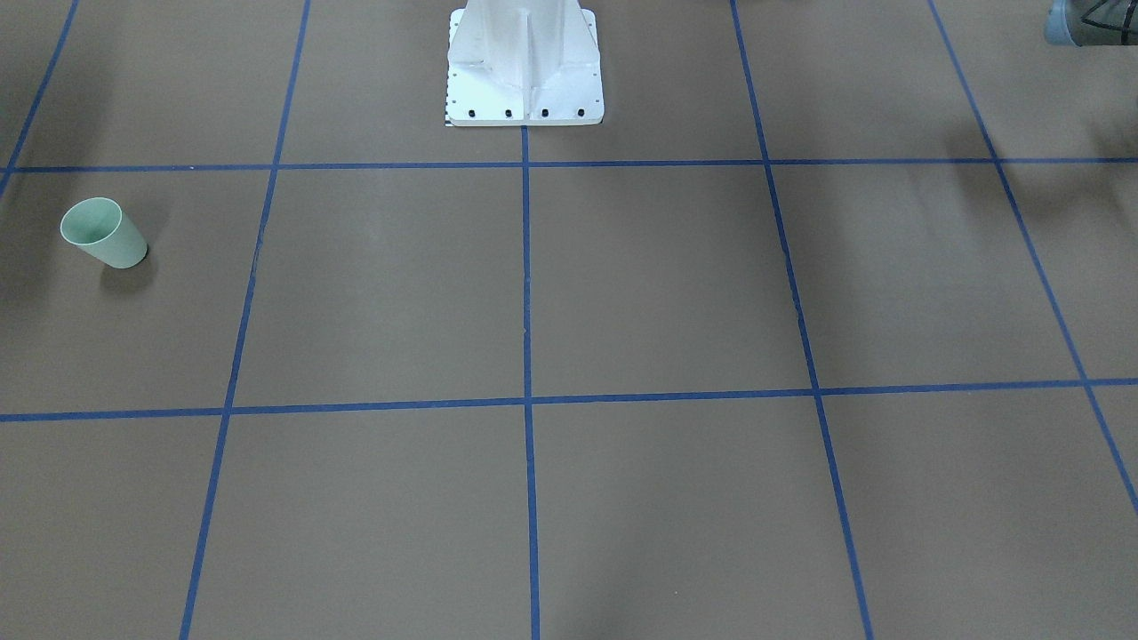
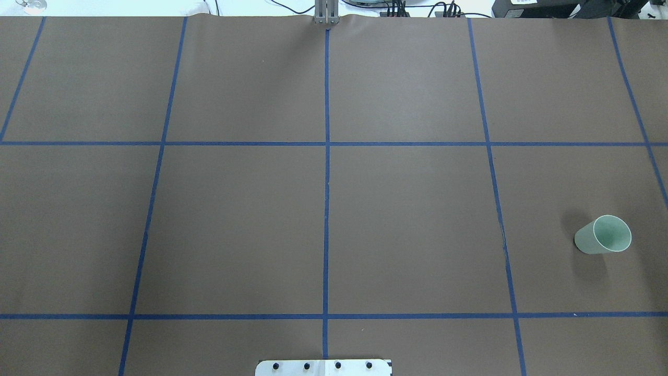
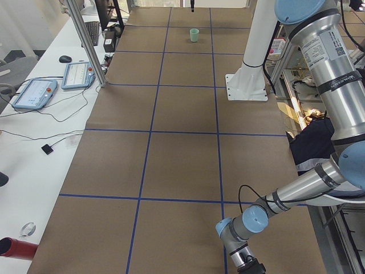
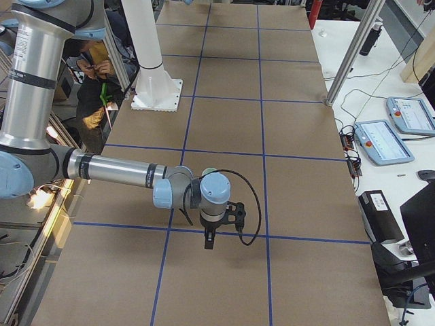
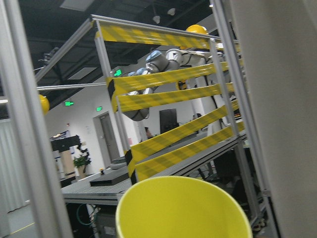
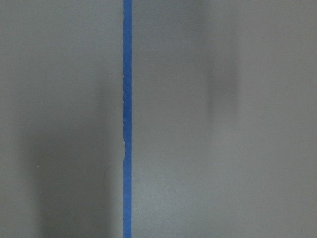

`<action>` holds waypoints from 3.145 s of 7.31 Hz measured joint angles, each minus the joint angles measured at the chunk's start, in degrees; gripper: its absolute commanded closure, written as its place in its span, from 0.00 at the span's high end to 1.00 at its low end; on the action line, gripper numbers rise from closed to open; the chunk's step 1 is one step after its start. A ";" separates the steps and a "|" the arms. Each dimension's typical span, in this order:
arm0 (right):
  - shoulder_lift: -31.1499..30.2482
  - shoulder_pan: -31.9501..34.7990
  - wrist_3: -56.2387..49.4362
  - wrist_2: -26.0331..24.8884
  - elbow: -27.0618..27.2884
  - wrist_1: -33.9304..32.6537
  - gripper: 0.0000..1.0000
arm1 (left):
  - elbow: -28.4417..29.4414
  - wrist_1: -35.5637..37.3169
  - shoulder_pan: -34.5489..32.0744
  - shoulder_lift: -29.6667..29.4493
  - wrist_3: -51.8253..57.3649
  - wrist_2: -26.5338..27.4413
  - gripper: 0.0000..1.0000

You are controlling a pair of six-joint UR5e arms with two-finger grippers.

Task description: Transfer and stack yellow cup on green cup

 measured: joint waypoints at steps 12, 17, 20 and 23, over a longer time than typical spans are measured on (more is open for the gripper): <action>2.81 0.01 0.04 0.29 0.99 8.37 1.00 | -0.47 -79.97 -27.82 -8.64 80.16 -9.05 0.32; 5.60 0.01 0.70 -0.03 1.84 8.42 1.00 | -1.80 -96.87 -41.10 -18.71 99.02 -55.25 0.26; 8.17 0.01 1.51 0.07 1.89 8.31 1.00 | -11.48 -98.91 -38.63 -29.70 99.14 -69.90 0.17; 12.71 -0.04 2.46 1.34 1.95 8.24 1.00 | -17.45 -99.03 -22.05 -37.43 98.79 -69.77 0.16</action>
